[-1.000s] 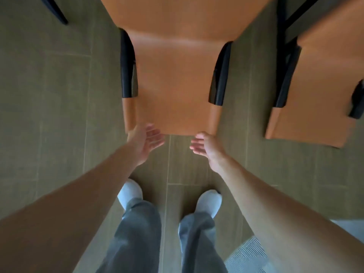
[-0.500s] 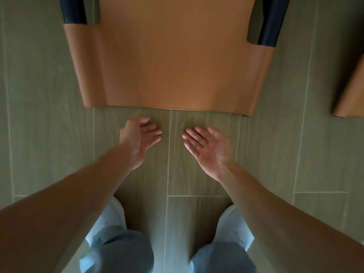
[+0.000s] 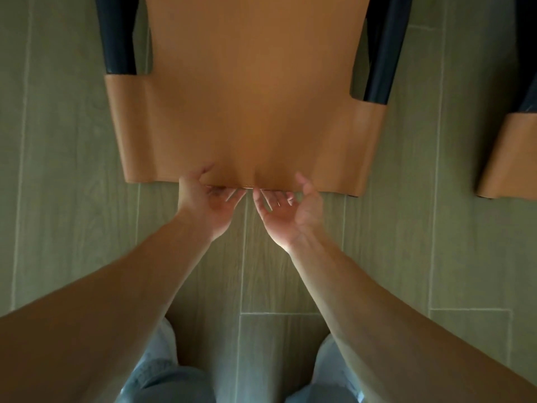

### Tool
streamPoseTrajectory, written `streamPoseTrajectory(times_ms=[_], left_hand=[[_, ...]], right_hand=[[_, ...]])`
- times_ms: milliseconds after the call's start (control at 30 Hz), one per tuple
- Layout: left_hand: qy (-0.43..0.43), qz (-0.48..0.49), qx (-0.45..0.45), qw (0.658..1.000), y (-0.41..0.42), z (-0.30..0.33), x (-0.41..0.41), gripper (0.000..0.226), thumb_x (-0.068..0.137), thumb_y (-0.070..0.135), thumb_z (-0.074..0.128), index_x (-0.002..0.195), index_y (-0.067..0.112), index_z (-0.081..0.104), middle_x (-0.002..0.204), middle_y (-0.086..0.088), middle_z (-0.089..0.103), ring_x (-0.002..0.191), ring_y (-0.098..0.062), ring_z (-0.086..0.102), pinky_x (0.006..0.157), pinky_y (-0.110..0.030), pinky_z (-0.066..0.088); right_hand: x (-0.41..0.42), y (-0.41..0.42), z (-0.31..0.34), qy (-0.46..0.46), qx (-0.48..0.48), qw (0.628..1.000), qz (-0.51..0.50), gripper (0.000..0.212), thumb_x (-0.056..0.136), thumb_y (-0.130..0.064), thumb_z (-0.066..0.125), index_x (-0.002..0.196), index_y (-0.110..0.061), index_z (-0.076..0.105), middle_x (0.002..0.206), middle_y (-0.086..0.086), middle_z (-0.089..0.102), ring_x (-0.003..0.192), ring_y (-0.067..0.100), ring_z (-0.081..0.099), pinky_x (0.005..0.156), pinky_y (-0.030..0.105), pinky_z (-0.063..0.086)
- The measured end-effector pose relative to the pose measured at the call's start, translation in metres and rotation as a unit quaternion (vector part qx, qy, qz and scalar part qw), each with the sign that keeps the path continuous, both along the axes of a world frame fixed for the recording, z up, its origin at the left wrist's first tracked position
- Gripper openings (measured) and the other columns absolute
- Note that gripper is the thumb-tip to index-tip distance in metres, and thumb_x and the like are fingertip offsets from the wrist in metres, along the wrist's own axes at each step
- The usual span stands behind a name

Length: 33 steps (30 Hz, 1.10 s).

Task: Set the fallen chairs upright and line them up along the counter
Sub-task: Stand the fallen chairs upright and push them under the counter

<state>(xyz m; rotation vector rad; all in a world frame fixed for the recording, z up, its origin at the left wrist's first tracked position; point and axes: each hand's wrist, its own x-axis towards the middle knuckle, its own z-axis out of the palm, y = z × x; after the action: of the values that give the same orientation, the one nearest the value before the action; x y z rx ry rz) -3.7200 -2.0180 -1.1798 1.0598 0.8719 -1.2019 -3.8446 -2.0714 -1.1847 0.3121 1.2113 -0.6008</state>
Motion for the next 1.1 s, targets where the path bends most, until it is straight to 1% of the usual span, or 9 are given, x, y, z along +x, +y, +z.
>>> streamPoseTrajectory(times_ms=[100,233,400,533,667,800,900,1033,1100], left_hand=[[0.019,0.021,-0.029,0.999,0.006,0.014,-0.005,0.042,0.097,0.016,0.053,0.136,-0.001,0.05,0.134,-0.02,0.061,0.125,-0.036,0.059,0.113,-0.051,0.042],[0.024,0.024,-0.022,0.999,0.016,0.054,-0.019,0.048,0.098,0.015,0.052,0.142,-0.001,0.044,0.141,-0.02,0.056,0.131,-0.035,0.055,0.115,-0.05,0.039],[0.033,0.018,0.002,0.999,0.043,0.127,-0.031,0.059,0.099,0.016,0.049,0.152,0.0,0.031,0.15,-0.023,0.044,0.139,-0.038,0.045,0.116,-0.052,0.037],[0.043,0.017,0.04,0.998,0.068,0.199,-0.033,0.05,0.098,0.018,0.05,0.144,0.001,0.037,0.149,-0.023,0.044,0.138,-0.039,0.045,0.115,-0.054,0.037],[0.057,-0.003,0.067,0.996,0.088,0.292,-0.026,0.057,0.099,0.021,0.051,0.149,-0.002,0.033,0.147,-0.024,0.045,0.138,-0.041,0.043,0.117,-0.055,0.034],[0.031,-0.03,0.087,0.995,0.098,0.378,-0.02,0.044,0.101,0.027,0.055,0.135,0.0,0.047,0.132,-0.023,0.055,0.119,-0.037,0.057,0.105,-0.053,0.046],[0.0,-0.067,0.104,0.992,0.096,0.437,-0.013,0.028,0.107,0.019,0.046,0.126,-0.001,0.052,0.107,-0.023,0.061,0.096,-0.035,0.064,0.089,-0.055,0.055],[-0.027,-0.098,0.106,0.989,0.075,0.515,0.006,0.021,0.109,0.008,0.036,0.097,-0.001,0.051,0.09,-0.022,0.06,0.08,-0.034,0.062,0.111,-0.056,0.04],[-0.045,-0.11,0.106,0.987,0.06,0.544,0.012,0.02,0.109,0.005,0.036,0.097,-0.002,0.051,0.084,-0.019,0.058,0.07,-0.033,0.066,0.111,-0.055,0.041]], right_hand=[[-0.002,0.002,0.016,0.002,0.001,1.0,0.0,0.022,0.095,-0.025,0.064,0.103,-0.011,0.05,0.115,0.014,0.065,0.109,0.031,0.064,0.086,0.043,0.055],[-0.006,0.011,0.058,0.041,-0.009,0.999,0.01,0.048,0.094,-0.023,0.065,0.138,-0.01,0.05,0.113,0.014,0.06,0.093,0.027,0.061,0.078,0.039,0.055],[-0.023,0.039,0.134,0.053,0.009,0.999,0.006,0.054,0.095,-0.022,0.063,0.145,-0.01,0.045,0.111,0.015,0.058,0.086,0.026,0.059,0.075,0.038,0.053],[-0.029,0.063,0.205,0.059,0.038,0.997,0.013,0.041,0.095,-0.023,0.063,0.131,-0.008,0.049,0.115,0.017,0.057,0.089,0.028,0.059,0.071,0.039,0.052],[-0.025,0.083,0.294,0.075,0.064,0.995,0.024,0.022,0.097,-0.025,0.062,0.105,-0.006,0.053,0.1,0.016,0.056,0.076,0.025,0.054,0.067,0.037,0.052],[-0.015,0.092,0.381,0.115,0.08,0.99,0.016,0.032,0.106,-0.034,0.052,0.114,-0.003,0.055,0.095,0.017,0.056,0.078,0.027,0.054,0.057,0.033,0.055],[-0.005,0.089,0.444,0.145,0.053,0.988,0.021,0.025,0.109,-0.021,0.045,0.12,0.0,0.053,0.086,0.018,0.059,0.072,0.029,0.056,0.041,0.025,0.052],[0.008,0.072,0.523,0.182,0.009,0.981,0.064,0.018,0.108,-0.011,0.046,0.098,0.002,0.054,0.08,0.022,0.066,0.071,0.032,0.067,0.05,0.029,0.058],[0.015,0.06,0.555,0.184,-0.013,0.98,0.071,0.018,0.108,-0.01,0.047,0.093,0.0,0.053,0.076,0.02,0.067,0.069,0.031,0.069,0.053,0.03,0.059]])
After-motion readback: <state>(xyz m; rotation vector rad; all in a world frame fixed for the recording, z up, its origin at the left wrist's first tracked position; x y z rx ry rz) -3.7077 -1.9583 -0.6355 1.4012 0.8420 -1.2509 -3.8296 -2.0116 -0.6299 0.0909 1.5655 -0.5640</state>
